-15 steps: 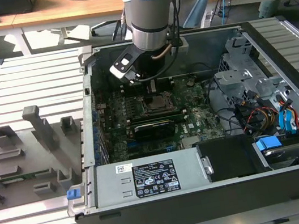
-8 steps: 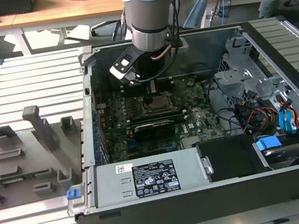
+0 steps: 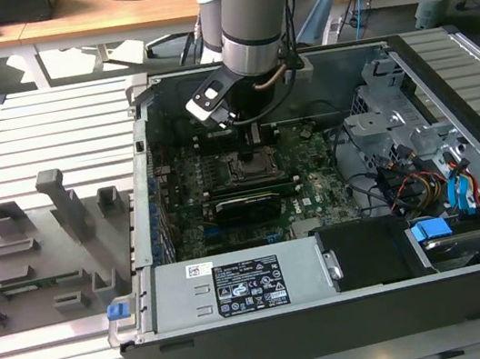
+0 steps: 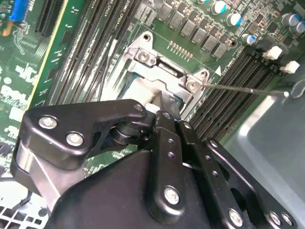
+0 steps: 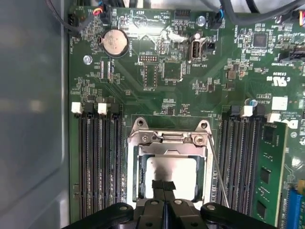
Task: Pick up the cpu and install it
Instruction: 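Close the cpu cover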
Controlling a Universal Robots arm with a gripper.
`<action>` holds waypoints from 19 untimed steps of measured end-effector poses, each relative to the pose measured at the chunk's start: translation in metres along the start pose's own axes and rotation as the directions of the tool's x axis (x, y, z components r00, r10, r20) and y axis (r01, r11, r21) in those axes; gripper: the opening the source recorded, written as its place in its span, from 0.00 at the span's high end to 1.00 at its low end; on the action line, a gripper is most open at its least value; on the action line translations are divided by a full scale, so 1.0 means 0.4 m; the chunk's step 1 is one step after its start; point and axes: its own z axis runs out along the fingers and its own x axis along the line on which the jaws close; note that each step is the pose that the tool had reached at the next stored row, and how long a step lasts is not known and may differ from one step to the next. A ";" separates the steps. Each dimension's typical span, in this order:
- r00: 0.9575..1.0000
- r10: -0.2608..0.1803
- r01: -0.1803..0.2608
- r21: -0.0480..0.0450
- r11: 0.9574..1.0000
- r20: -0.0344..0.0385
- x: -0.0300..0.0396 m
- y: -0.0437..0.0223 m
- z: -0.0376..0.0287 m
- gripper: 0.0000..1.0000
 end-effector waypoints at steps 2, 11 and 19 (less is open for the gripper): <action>1.000 0.000 0.000 0.001 1.000 0.001 0.000 0.002 -0.012 0.89; 1.000 0.000 0.000 0.007 1.000 0.003 -0.001 0.011 -0.084 0.89; 1.000 0.000 0.000 0.011 1.000 0.002 -0.002 0.008 -0.171 0.89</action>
